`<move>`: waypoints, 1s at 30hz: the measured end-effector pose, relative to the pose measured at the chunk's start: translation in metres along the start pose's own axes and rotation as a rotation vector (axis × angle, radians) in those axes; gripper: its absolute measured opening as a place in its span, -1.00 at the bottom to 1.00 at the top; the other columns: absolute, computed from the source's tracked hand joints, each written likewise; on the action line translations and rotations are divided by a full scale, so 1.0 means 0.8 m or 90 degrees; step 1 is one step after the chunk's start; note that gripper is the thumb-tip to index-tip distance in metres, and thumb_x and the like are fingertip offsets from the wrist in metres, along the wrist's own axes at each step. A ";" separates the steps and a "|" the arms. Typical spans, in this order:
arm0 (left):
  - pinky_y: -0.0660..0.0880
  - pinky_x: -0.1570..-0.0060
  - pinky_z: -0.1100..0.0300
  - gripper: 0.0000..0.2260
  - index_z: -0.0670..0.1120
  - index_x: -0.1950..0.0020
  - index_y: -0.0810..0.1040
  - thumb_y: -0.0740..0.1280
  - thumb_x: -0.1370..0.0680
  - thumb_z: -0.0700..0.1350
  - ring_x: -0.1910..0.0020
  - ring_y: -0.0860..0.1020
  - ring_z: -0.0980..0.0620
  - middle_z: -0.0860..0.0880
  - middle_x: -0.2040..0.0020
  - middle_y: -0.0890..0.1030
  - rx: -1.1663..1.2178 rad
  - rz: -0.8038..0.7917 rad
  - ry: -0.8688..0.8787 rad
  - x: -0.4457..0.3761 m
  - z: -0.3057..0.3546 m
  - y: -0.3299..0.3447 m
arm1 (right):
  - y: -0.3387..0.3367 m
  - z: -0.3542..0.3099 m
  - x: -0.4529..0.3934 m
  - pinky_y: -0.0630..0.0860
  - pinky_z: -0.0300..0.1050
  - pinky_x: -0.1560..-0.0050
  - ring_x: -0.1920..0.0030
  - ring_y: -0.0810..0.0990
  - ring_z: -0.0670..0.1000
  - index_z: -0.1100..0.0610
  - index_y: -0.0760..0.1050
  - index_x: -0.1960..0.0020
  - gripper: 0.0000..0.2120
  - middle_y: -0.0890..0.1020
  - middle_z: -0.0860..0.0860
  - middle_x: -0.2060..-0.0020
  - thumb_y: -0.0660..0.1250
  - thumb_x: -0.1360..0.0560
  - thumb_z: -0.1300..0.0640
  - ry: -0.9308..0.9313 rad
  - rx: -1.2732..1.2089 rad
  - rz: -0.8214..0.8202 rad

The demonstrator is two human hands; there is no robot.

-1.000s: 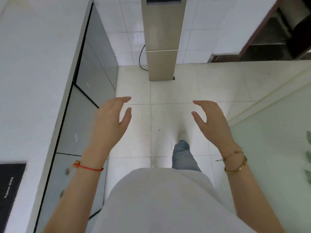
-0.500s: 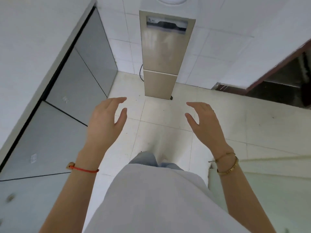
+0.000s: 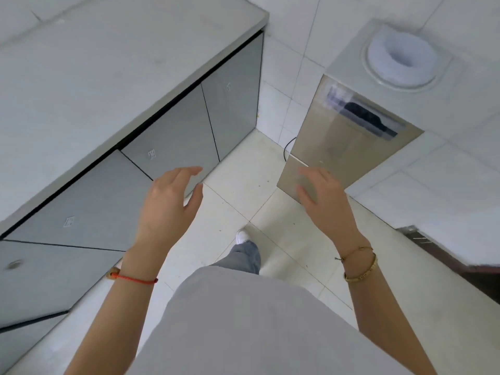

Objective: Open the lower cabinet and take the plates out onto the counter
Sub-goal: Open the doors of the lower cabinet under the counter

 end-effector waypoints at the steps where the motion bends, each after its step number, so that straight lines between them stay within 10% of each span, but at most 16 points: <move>1: 0.45 -0.17 0.03 -0.75 -0.08 -0.27 0.54 0.28 -0.59 -0.14 -0.17 0.55 -0.09 -0.03 -0.18 0.61 0.000 0.011 -0.019 -0.013 -0.001 -0.001 | 0.001 -0.001 -0.024 0.45 -0.05 -0.26 -0.21 0.47 0.02 0.14 0.46 -0.30 -0.68 0.56 0.04 -0.18 0.26 -0.57 0.10 -0.018 -0.005 -0.024; 30: 0.51 -0.14 -0.10 -0.76 -0.13 -0.25 0.55 0.30 -0.58 -0.17 -0.13 0.59 -0.09 -0.04 -0.13 0.64 -0.070 0.326 -0.484 -0.181 -0.011 0.001 | 0.089 -0.094 -0.466 0.36 -0.11 -0.33 -0.28 0.40 -0.01 0.13 0.41 -0.36 -0.64 0.53 0.02 -0.23 0.24 -0.59 0.08 -0.472 -0.023 -0.338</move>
Point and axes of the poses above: each hand's wrist, its own x-axis away from the middle knuckle, its own y-axis out of the palm, z = x × y, the point moved 3 cm from there along -x, towards the middle knuckle
